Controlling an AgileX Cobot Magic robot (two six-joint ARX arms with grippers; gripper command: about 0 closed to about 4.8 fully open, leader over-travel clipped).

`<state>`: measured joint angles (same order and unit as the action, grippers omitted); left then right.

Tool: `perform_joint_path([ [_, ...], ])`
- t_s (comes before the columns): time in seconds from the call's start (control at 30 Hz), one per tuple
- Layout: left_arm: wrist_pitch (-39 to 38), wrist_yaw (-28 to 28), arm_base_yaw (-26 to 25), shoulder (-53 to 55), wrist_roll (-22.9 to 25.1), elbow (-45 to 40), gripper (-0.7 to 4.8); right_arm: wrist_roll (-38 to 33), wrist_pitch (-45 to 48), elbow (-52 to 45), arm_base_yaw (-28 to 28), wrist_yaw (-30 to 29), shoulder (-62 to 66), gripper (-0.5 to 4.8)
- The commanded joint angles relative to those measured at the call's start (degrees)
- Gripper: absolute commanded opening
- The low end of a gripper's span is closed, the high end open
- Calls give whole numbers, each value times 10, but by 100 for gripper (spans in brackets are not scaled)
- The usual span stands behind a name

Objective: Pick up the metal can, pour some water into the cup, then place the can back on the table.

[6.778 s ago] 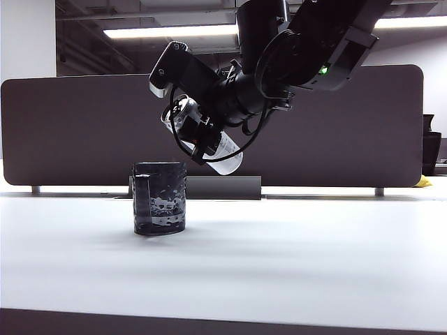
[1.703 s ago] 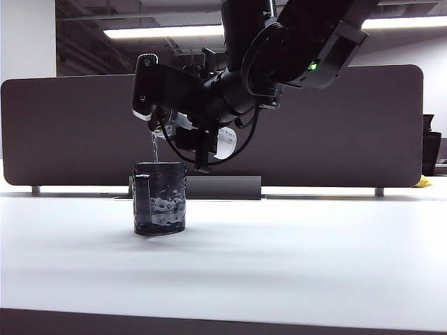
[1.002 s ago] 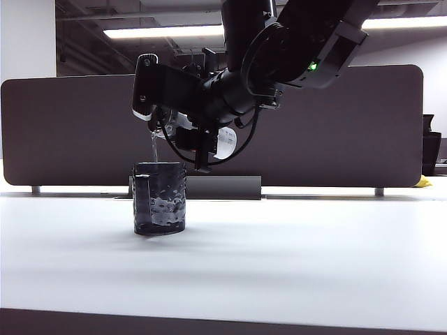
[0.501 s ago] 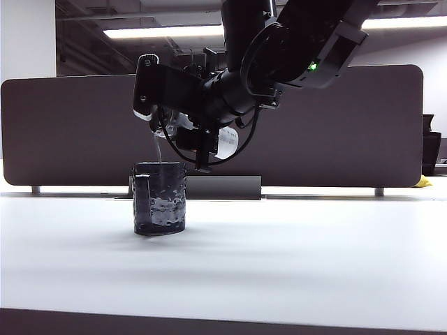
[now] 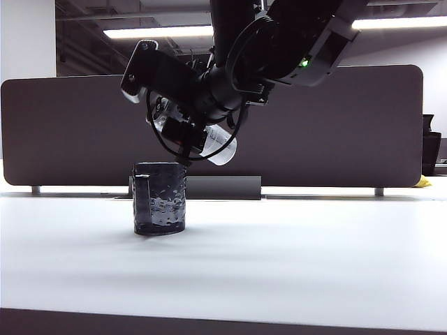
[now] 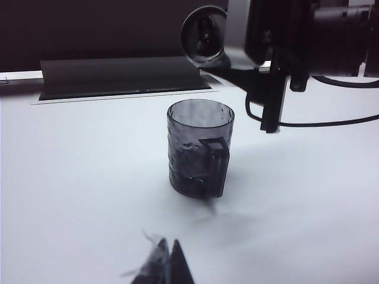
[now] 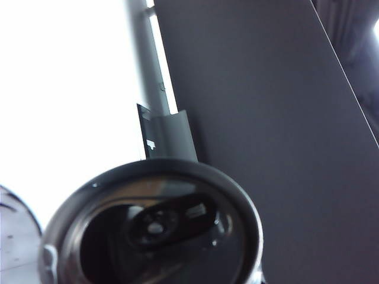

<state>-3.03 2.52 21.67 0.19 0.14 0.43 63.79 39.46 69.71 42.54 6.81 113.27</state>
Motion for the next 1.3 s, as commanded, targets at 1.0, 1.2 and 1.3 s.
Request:
perform_joint_path([
  [1.0, 5, 1, 0, 0, -2, 1, -5, -400, -108, -40, -85, -85, -162, 252],
  [1.2, 5, 1, 0, 0, -2, 1, -5, -485, -110, -79, -120, -160, -188, 251],
  [1.3, 5, 1, 0, 0, -2, 1, -5, -519, -108, -102, -142, -193, -197, 251],
])
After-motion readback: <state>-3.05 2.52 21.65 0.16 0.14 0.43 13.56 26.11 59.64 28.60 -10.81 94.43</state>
